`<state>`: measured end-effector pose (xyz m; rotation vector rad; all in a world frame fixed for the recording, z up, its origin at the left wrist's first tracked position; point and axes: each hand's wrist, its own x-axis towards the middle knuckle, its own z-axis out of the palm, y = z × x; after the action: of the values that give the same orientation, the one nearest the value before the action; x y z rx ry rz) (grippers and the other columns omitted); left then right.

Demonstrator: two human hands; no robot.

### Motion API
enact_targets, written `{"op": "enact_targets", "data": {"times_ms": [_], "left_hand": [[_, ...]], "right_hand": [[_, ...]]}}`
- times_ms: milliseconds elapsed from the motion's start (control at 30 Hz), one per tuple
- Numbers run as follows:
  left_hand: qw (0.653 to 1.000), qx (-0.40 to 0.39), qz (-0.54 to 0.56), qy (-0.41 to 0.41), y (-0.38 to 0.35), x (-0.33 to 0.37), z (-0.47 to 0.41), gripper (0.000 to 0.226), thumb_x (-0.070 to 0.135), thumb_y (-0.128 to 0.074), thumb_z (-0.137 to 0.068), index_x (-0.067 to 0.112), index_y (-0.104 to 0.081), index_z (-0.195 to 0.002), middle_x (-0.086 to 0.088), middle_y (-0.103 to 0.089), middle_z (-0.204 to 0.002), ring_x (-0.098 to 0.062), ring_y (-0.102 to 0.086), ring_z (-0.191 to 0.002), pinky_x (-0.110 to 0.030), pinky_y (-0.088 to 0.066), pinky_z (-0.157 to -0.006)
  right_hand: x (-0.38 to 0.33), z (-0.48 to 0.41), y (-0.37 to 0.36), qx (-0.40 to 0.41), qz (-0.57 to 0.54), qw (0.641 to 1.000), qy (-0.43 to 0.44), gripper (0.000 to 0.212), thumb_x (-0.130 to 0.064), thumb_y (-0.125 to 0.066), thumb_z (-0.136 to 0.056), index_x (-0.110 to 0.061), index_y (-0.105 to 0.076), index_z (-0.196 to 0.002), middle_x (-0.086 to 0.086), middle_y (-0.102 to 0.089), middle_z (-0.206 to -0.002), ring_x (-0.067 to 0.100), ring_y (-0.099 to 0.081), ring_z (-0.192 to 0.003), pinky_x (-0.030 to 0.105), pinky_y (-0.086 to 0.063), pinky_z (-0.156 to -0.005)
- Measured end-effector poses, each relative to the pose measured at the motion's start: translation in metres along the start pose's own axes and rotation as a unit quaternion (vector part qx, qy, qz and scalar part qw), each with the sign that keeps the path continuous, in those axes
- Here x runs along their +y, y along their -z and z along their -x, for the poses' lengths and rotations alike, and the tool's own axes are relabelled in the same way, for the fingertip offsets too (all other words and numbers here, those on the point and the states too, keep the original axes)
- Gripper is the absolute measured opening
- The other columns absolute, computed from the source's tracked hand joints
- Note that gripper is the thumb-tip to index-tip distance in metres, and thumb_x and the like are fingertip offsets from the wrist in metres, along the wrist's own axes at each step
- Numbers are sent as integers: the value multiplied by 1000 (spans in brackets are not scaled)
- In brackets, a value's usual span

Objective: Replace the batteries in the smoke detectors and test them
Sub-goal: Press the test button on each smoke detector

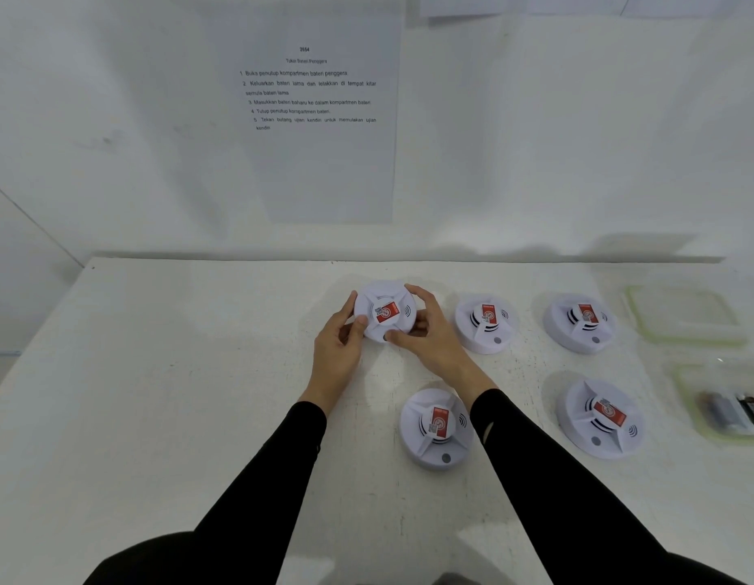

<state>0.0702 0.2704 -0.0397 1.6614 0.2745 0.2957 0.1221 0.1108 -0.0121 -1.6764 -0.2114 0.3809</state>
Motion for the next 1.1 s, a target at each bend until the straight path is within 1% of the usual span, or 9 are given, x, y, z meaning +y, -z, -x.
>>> {"op": "enact_targets", "data": {"times_ms": [133,333,467,533,633,733,833,967,1100], "left_hand": [[1000,3,-3,-2,0,0,0,46,23,-56,-101,18,-49,-146,2,-59,-139,-5,-60,-121,-15,-48,-96],[1000,-1,-10,5,0,-1,0,46,25,-57,-101,21,-48,-147,4,-59,-138,-6,-60,-121,-23,-49,-102],[1000,0,-15,7,0,-1,0,46,26,-57,-101,22,-48,-147,4,-59,-138,-6,-60,-120,-24,-49,-102],[1000,-2,-16,7,0,-2,-1,46,26,-57,-101,22,-48,-147,4,-60,-138,-6,-60,-121,-25,-49,-103],[1000,-4,-22,10,1,-3,0,47,28,-56,-101,23,-48,-147,5,-59,-139,-5,-59,-122,-25,-49,-104],[1000,-7,-25,11,1,-2,0,47,30,-56,-101,25,-48,-147,6,-59,-139,-6,-59,-122,-26,-49,-104],[1000,-2,-22,13,0,1,1,46,27,-56,-101,25,-48,-147,7,-59,-137,-4,-59,-120,-23,-49,-103],[1000,-4,-12,6,-1,7,3,46,26,-56,-102,26,-47,-146,16,-56,-136,7,-60,-114,-15,-50,-93],[1000,-5,-6,4,-1,10,4,45,26,-56,-102,25,-49,-146,17,-57,-134,6,-60,-114,-13,-50,-91]], "right_hand": [[0,0,0,-1,-2,1000,2,77,-8,-79,-76,-36,-39,-135,6,-63,-110,18,-66,-97,24,-56,-79],[-1,0,1,-7,-5,1000,-2,76,-9,-79,-77,-37,-39,-135,6,-63,-113,19,-66,-101,27,-57,-82],[-2,0,2,-15,-1,1000,-5,75,-11,-79,-77,-37,-39,-135,5,-63,-116,19,-65,-102,28,-57,-83],[-3,1,3,-19,0,1000,-7,75,-11,-78,-78,-37,-38,-136,5,-64,-115,18,-65,-102,26,-57,-82],[-6,2,9,-38,-16,999,-23,66,-7,-68,-85,-37,-39,-136,6,-65,-111,13,-64,-98,22,-54,-80],[-5,2,14,-37,-20,999,-34,54,-11,-57,-93,-41,-42,-135,6,-64,-111,15,-62,-105,24,-51,-89],[-3,2,14,-26,-12,999,-38,52,-10,-53,-95,-40,-43,-136,5,-64,-109,17,-63,-105,24,-51,-90],[-3,1,14,-23,-12,999,-35,52,-10,-53,-95,-40,-44,-137,7,-64,-111,17,-63,-106,27,-51,-93],[-1,0,14,-27,-14,999,-34,53,-11,-53,-95,-39,-43,-139,6,-65,-111,16,-63,-107,27,-51,-93]]}}
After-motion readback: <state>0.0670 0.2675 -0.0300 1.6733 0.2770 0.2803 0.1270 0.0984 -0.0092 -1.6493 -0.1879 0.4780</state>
